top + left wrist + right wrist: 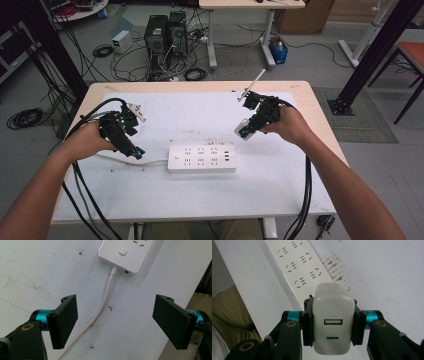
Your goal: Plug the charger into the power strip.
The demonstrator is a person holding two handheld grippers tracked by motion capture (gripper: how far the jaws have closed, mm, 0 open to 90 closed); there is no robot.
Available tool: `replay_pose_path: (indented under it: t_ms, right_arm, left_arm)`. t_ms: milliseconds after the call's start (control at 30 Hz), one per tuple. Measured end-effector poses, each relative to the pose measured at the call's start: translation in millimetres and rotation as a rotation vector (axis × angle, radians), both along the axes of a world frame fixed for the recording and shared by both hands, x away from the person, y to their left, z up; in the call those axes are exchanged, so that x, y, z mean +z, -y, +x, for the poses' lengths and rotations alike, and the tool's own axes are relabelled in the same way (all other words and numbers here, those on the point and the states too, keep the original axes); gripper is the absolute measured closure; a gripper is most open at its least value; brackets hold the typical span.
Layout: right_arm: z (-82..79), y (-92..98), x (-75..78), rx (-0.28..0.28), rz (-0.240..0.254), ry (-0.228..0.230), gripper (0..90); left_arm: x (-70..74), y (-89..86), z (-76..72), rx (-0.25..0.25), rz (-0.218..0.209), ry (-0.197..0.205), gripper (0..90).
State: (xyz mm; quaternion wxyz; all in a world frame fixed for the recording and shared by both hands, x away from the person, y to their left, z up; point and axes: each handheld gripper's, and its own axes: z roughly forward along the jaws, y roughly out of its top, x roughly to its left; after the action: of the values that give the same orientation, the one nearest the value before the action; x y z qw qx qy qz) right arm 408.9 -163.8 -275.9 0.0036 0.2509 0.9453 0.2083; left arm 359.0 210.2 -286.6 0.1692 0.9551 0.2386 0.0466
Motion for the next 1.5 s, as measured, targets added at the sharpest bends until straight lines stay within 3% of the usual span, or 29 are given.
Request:
replay_pose_path:
  t_ms: [367, 567, 967, 1067, 1333, 1500]
  right_arm:
    - [9.6, -36.9, -15.3, 0.124, -0.066, 0.013, 62.1]
    - [14.6, -55.3, -32.5, 0.190, -0.122, 0.019, 62.2]
    - [12.3, -93.6, -69.6, 0.370, -0.228, 0.050, 62.2]
    - [8.7, -100.9, -77.0, 0.417, -0.266, 0.075, 62.3]
    - [0.7, -115.8, -81.8, 0.555, -0.345, 0.132, 62.4]
    - [4.3, -119.6, -81.7, 0.551, -0.361, 0.108, 62.5]
  left_arm:
    - [-6.7, 0.3, -0.8, -0.025, 0.046, -0.006, 20.4]
    - [-12.3, 1.4, -1.0, -0.030, 0.061, -0.011, 20.4]
    - [-20.6, 0.2, -3.4, -0.032, 0.043, -0.019, 20.4]
    - [-22.3, -3.7, -3.0, -0.028, 0.045, -0.024, 20.4]
    - [-23.7, -8.1, -1.8, -0.020, 0.031, -0.021, 20.4]
    - [-24.4, -10.5, -1.1, -0.016, 0.026, -0.021, 20.4]
